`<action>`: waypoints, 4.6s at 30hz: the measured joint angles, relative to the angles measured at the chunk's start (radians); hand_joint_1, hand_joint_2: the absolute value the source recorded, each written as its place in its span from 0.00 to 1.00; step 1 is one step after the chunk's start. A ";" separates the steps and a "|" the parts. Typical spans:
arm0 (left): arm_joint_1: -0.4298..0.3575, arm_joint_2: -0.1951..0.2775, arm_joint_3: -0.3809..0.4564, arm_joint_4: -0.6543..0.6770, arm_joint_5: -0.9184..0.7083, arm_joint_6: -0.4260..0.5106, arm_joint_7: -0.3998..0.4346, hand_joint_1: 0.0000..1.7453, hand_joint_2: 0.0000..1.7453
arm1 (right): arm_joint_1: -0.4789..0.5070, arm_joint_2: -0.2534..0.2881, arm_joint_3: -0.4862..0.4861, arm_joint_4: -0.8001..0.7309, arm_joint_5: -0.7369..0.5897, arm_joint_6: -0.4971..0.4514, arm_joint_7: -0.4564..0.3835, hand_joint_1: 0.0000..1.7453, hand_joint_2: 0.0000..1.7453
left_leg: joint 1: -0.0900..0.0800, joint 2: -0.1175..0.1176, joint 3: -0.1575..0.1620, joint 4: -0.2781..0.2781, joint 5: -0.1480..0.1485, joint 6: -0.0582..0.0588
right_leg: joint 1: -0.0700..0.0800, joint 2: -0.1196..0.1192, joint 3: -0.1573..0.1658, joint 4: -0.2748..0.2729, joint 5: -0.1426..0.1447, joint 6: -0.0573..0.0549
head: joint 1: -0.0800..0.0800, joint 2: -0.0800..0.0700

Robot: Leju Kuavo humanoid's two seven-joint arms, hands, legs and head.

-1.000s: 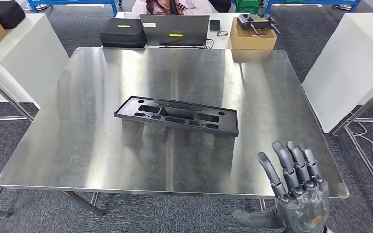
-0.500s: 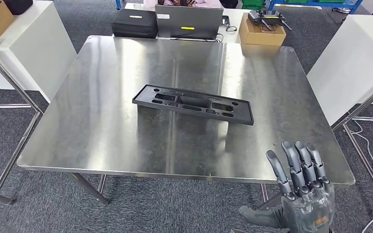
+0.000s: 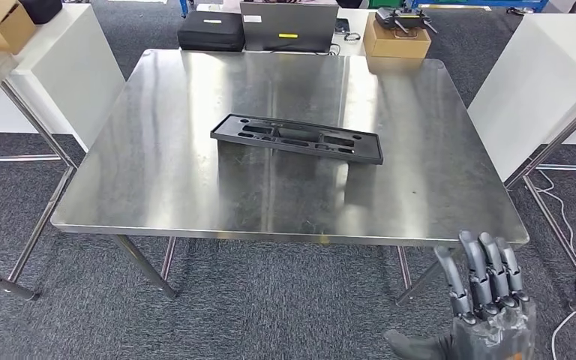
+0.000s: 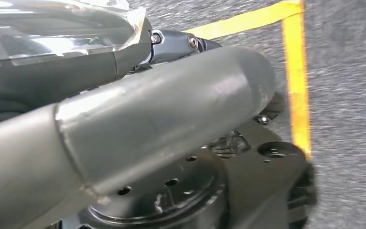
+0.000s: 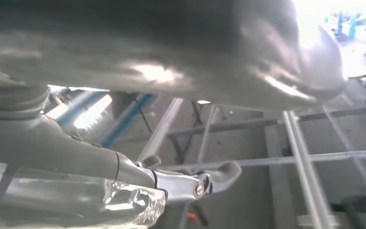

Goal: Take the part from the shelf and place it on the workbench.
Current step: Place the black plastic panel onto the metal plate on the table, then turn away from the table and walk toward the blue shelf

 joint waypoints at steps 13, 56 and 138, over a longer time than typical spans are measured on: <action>0.001 -0.009 0.041 0.002 0.028 0.033 0.015 0.00 0.00 | -0.122 0.237 -0.507 0.557 -0.989 0.278 -0.159 0.00 0.00 | 0.043 -0.012 0.162 -0.042 -0.076 -0.016 | -0.012 -0.010 -0.176 0.073 0.103 0.081 | -0.002 0.000; -0.004 0.010 0.000 0.007 -0.051 -0.042 0.029 0.00 0.00 | -0.352 0.284 -0.529 1.991 -0.631 0.489 0.324 0.00 0.00 | 0.022 0.013 0.047 -0.071 0.058 -0.014 | -0.007 0.012 -0.010 0.052 -0.016 0.074 | 0.016 0.000; 0.006 -0.105 0.026 0.020 -0.015 0.105 0.065 0.00 0.00 | -0.342 0.195 -0.535 2.006 -0.558 0.586 0.275 0.00 0.00 | 0.021 -0.003 0.197 -0.102 -0.064 0.019 | -0.001 -0.004 -0.177 0.143 0.019 0.044 | 0.006 0.000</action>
